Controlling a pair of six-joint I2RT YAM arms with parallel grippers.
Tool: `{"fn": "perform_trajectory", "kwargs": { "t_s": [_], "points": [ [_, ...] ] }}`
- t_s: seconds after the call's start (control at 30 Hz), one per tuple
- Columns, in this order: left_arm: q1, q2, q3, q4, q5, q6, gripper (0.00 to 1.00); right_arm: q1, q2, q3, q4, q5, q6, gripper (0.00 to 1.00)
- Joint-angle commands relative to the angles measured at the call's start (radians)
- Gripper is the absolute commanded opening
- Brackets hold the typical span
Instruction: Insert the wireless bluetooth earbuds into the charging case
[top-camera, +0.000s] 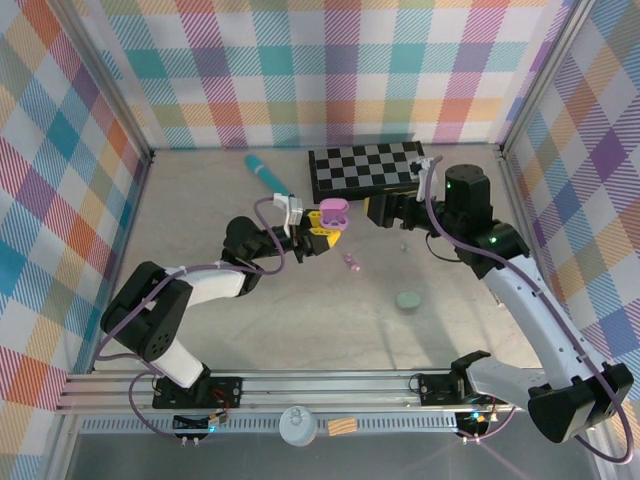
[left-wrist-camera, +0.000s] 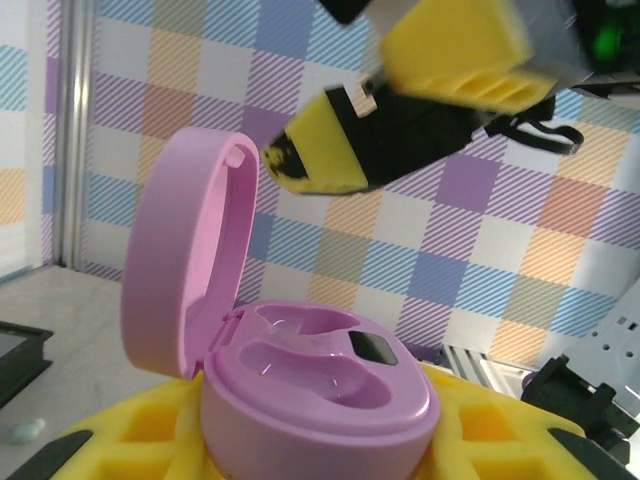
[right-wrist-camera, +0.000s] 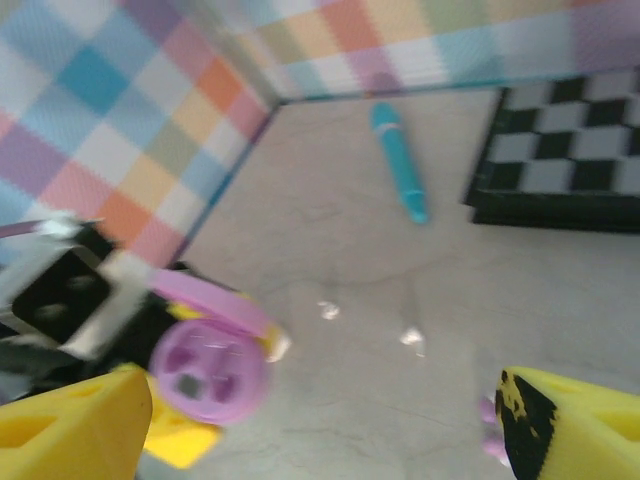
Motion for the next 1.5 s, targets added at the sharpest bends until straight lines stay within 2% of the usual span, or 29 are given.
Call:
{"fn": "perform_trajectory", "kwargs": {
  "t_s": [0.0, 0.27, 0.53, 0.8, 1.07, 1.33, 1.47],
  "points": [
    [0.038, -0.059, -0.036, 0.055, 0.019, 0.017, 0.27, -0.006, 0.019, -0.072, -0.075, 0.212, 0.082, 0.89],
    [0.084, -0.124, -0.113, 0.055, 0.013, 0.016, 0.27, -0.003, 0.226, -0.146, -0.057, 0.180, 0.085, 0.84],
    [0.104, -0.182, -0.164, 0.052, 0.007, 0.009, 0.27, -0.003, 0.522, -0.085, 0.000, -0.138, -0.010, 0.74],
    [0.108, -0.191, -0.165, 0.052, 0.012, 0.002, 0.27, -0.004, 0.700, -0.025, 0.111, -0.219, -0.061, 0.70],
    [0.109, -0.185, -0.159, 0.053, 0.017, -0.005, 0.27, -0.004, 0.794, -0.002, 0.088, -0.254, -0.075, 0.67],
    [0.109, -0.179, -0.147, 0.051, 0.020, -0.009, 0.27, -0.003, 0.785, -0.074, 0.136, -0.347, -0.079, 0.67],
    [0.109, -0.173, -0.139, 0.051, 0.025, -0.011, 0.27, -0.003, 0.781, -0.098, 0.129, -0.347, -0.090, 0.67]
  ]
}}
